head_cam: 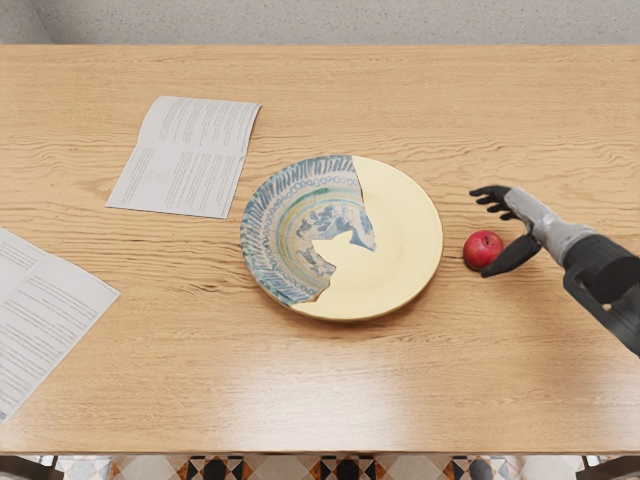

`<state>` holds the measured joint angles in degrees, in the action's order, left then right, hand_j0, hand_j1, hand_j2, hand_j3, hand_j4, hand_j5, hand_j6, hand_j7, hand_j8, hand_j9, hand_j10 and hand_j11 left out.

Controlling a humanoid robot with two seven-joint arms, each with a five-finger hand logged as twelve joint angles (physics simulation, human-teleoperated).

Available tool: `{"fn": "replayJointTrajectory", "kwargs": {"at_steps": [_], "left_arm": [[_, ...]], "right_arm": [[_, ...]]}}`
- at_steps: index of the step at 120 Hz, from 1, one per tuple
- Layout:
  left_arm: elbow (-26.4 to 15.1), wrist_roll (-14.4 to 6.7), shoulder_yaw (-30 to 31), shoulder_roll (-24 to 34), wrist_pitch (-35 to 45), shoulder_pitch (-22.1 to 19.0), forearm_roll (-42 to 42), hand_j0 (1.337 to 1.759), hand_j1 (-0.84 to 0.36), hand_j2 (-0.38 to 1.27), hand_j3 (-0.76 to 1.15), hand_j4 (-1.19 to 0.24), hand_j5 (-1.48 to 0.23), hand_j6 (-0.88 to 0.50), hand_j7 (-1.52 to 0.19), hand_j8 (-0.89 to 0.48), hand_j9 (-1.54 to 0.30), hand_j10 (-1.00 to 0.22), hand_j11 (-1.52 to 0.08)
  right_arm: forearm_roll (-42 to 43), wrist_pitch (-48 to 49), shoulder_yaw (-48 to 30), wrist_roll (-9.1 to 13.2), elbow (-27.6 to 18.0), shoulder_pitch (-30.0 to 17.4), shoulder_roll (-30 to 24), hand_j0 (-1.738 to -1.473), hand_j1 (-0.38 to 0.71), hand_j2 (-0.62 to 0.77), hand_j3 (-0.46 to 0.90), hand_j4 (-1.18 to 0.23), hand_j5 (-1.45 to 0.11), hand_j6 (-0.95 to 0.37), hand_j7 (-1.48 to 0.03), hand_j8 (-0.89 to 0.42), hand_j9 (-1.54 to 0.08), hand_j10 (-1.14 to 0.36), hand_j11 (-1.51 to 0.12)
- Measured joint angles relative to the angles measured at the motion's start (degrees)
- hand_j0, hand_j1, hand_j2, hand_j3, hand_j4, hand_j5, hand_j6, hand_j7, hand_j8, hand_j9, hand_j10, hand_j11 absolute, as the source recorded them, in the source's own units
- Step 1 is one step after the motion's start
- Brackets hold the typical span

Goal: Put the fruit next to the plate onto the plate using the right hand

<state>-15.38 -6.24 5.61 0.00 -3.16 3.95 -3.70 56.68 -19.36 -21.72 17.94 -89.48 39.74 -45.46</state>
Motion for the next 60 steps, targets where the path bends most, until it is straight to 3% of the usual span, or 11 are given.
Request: {"fn": "replayJointTrajectory", "kwargs": {"at_steps": [60], "left_arm": [[0.0, 0.0, 0.0, 0.0, 0.0, 0.0, 0.0, 1.658, 0.35, 0.0, 0.0, 0.0, 0.0, 0.0, 0.0, 0.0, 0.0, 0.0, 0.0]], "right_arm": [[0.49, -1.0, 0.59, 0.09, -0.05, -1.3, 0.93, -1.658, 0.13, -0.08, 0.0, -0.41, -0.53, -0.41, -0.53, -0.41, -0.53, -0.41, -0.53]]}}
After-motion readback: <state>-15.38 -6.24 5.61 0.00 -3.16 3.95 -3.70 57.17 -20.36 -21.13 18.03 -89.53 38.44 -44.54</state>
